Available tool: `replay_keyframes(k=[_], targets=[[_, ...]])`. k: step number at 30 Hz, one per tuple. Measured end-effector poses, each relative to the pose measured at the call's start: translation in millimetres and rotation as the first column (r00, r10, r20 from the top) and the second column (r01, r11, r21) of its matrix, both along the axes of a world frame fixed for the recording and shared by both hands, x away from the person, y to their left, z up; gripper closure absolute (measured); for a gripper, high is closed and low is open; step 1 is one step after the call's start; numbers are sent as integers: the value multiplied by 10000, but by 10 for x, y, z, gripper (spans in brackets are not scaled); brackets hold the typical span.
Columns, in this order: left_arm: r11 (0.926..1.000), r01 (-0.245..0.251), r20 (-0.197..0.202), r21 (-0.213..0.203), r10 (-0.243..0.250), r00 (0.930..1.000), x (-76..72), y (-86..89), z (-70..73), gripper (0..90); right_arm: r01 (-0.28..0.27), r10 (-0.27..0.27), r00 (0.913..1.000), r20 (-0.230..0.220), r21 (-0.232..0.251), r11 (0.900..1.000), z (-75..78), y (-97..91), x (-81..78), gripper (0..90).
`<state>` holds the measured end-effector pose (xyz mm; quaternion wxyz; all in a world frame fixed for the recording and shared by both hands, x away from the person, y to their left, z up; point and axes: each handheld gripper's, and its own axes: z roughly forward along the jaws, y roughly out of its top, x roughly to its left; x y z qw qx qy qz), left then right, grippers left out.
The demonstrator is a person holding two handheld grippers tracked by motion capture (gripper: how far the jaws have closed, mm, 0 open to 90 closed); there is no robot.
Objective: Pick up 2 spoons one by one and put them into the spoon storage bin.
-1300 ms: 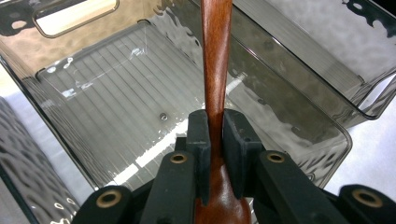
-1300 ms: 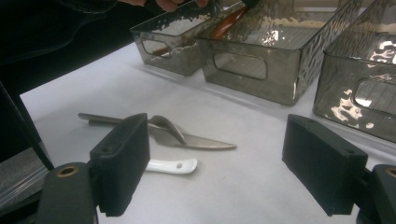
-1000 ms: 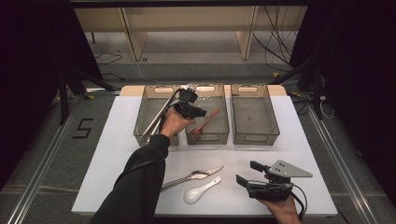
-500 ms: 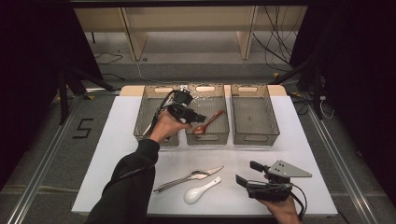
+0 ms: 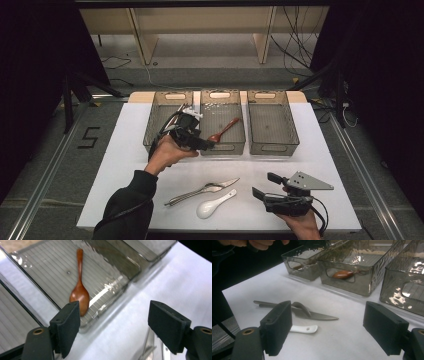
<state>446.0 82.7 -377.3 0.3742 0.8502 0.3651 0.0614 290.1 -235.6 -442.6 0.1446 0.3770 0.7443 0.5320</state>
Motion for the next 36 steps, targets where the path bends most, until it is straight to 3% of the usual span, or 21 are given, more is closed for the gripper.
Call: replay_keyframes(k=[11,21,36], targets=[[9992,180,-42,361,-179,9998,-336,-44,-164,244,-2,2,10000,15,-37,10000,1,8,1,237],[9941,616,-91,891,-611,9981,-632,-241,-276,231,6,-5,10000,33,-37,10000,8,8,-4,237],[9874,828,-452,1345,-774,9960,-819,-328,-450,216,1,-1,10000,37,-54,10000,10,10,-6,237]])
